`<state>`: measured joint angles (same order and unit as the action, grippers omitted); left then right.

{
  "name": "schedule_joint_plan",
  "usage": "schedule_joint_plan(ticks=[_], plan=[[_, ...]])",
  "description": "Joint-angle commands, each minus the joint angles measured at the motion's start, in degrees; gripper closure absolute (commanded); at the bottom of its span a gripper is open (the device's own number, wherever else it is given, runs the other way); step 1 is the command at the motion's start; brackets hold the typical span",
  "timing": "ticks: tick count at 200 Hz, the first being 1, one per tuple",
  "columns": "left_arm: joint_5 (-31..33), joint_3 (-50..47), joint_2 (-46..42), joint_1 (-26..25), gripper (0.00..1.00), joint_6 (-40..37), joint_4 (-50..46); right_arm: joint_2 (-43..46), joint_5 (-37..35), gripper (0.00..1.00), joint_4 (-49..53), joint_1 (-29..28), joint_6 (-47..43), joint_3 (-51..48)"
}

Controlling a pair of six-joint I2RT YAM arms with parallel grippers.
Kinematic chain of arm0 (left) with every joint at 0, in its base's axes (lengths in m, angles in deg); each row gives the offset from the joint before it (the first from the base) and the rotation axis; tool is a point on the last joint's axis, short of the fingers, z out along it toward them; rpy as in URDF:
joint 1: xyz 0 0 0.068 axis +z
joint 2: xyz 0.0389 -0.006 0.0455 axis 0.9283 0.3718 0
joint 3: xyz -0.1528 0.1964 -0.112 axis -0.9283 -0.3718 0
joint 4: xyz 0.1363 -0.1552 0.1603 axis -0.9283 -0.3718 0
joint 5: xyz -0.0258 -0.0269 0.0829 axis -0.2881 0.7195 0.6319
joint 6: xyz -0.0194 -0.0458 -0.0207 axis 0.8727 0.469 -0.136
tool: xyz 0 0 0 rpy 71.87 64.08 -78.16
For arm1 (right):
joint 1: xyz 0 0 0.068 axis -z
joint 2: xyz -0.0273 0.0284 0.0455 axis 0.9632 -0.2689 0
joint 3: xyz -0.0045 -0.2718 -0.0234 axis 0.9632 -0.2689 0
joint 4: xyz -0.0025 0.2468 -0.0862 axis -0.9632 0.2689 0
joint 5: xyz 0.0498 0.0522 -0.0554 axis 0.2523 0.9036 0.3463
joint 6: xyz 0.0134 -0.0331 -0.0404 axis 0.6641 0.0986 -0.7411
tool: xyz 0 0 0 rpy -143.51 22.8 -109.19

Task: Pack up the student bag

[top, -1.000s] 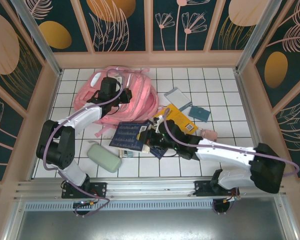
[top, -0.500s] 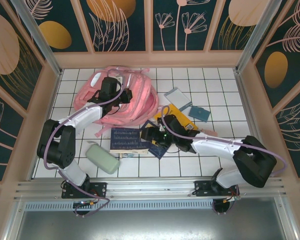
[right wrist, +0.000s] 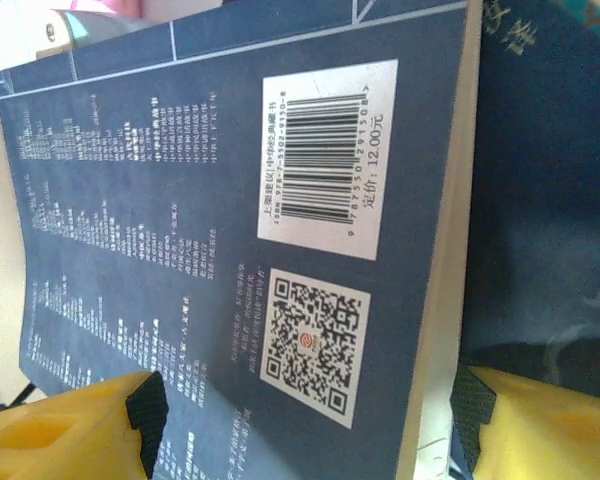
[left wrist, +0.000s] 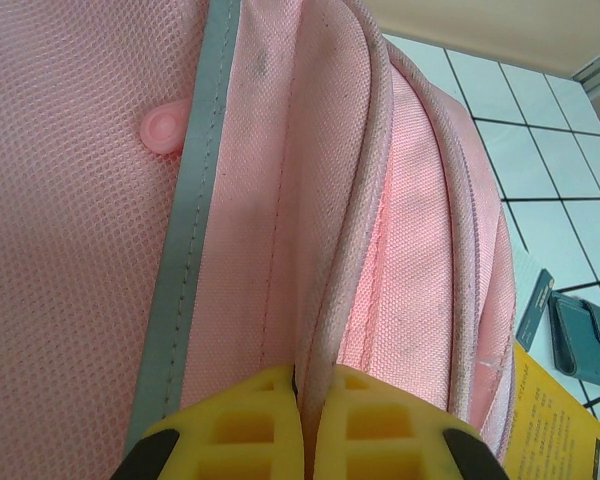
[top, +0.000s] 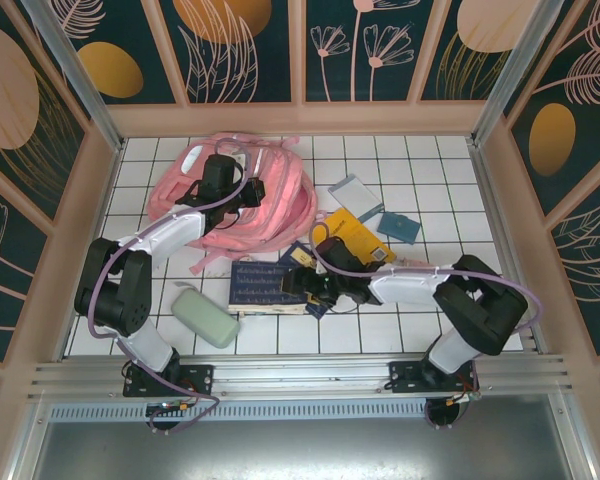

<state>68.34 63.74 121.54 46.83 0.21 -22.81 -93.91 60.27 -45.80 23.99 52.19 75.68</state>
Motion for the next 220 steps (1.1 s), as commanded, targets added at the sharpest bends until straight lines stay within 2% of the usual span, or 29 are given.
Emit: schedule_joint_plan(ticks=[1,24,56,100,125,152,187,220], plan=[[-0.4,1.8,-0.2,-0.2,1.00,-1.1,1.6,2.6,0.6,0.23,-4.4,-0.6,4.8,-5.3],[-0.7,1.9,-0.1,-0.2,1.00,-1.0,1.6,2.8,3.7,0.28,-13.1,-1.1,9.2,-7.9],[-0.6,1.8,-0.5,-0.2,1.00,-1.1,1.6,-0.6,4.2,0.36,-15.6,-1.5,9.6,-4.5],[0.1,1.2,-1.1,-0.2,1.00,-1.7,1.6,-4.5,4.2,0.69,-15.8,-1.0,8.8,0.3],[0.4,1.4,-1.1,-0.2,1.00,-1.9,1.3,-4.1,3.5,0.84,-15.1,-0.6,9.4,1.2],[0.5,1.5,-1.6,-0.2,1.00,-1.9,1.2,1.2,2.4,0.86,-11.9,-0.5,8.9,1.5],[0.4,2.3,-3.0,0.0,1.00,-2.0,0.5,14.8,-2.3,0.88,1.3,0.3,5.2,2.9],[0.2,3.9,-5.1,0.4,1.00,-2.5,-1.1,27.5,-4.7,0.88,13.3,4.2,2.2,4.5]])
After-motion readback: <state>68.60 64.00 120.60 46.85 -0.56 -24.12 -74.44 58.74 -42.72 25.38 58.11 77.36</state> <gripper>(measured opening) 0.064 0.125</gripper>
